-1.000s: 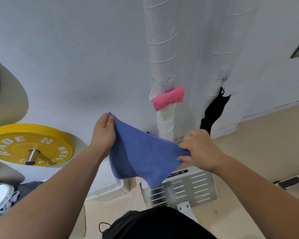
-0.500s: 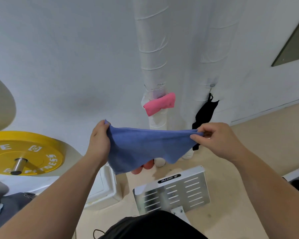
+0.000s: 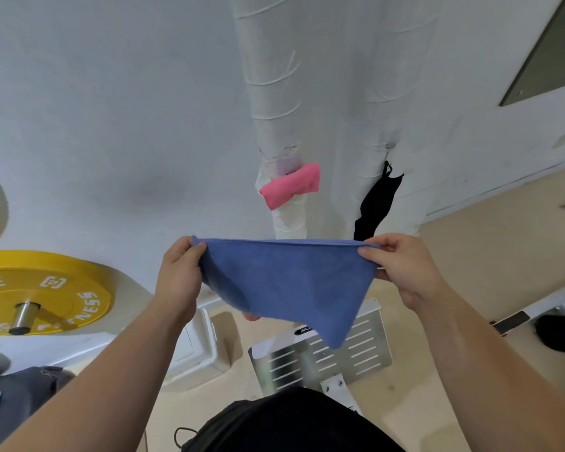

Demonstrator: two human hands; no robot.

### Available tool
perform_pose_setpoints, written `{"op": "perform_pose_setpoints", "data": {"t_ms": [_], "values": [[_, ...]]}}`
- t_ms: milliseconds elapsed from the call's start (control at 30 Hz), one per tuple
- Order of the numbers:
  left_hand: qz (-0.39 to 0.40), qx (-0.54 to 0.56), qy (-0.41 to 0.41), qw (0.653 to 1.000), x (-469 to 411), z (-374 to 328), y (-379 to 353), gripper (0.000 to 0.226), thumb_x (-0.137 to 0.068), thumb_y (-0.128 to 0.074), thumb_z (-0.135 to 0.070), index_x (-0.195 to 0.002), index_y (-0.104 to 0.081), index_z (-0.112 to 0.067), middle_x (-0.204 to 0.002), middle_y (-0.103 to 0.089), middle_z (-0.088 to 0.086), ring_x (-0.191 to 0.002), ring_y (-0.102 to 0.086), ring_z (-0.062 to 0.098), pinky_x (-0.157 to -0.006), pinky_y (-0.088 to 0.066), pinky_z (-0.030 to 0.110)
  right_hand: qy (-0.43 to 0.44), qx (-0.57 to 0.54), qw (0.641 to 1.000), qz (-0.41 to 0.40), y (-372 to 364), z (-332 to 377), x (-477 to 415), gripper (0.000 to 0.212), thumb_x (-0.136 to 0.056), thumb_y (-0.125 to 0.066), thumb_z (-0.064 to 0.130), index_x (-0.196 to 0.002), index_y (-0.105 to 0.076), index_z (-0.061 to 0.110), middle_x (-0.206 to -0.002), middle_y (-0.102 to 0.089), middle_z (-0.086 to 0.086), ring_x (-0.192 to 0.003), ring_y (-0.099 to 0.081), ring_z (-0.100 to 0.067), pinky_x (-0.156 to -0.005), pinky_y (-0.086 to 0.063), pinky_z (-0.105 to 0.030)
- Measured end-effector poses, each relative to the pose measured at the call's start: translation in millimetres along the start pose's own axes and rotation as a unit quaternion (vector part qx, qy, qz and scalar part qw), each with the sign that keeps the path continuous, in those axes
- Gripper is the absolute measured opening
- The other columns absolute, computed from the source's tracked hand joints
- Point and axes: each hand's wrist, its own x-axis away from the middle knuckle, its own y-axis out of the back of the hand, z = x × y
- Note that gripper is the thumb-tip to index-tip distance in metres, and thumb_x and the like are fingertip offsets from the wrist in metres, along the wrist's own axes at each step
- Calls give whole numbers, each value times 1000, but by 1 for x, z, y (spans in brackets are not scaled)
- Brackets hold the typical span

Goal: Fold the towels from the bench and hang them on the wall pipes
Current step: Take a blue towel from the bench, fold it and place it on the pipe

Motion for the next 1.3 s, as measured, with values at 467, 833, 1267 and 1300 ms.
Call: {"op": "perform_pose_setpoints", "data": {"t_ms": [467,833,1267,1300], "values": [[46,43,34,997,52,-27,-44,27,-96,-47,-6,-73,-58,-12,-54,-59,-10,-48,-53,4,-46,-42,18,-30,-102,991,83,-84,17,42,28,-94,-47,-6,-82,-66,11,-64,-63,2,-64,-61,-14,-59,-55,-31],[130,-38,-20,991,62,-13,-63,28,-102,-56,-17,-74,-53,-19,-62,-54,-6,-59,-45,9,-54,-37,21,93,42,982,156,-88,6,37,20,-85,-72,-7,-87,-74,14,-78,-73,-13,-70,-68,-10,-72,-58,-22],[203,-12,-49,978,48,-14,-65,31,-102,-52,-8,-74,-59,-19,-62,-57,-11,-58,-48,2,-59,-40,16,194,128,958,166,-85,8,24,21,-81,-80,4,-76,-68,21,-59,-49,5,-54,-40,-4,-56,-37,-11],[216,7,-42,975,47,-14,-64,32,-101,-54,-8,-72,-60,-20,-63,-56,-11,-59,-48,3,-59,-40,17,204,131,957,160,-85,7,24,20,-81,-81,7,-75,-67,21,-57,-45,7,-53,-38,-5,-56,-35,-12]]}}
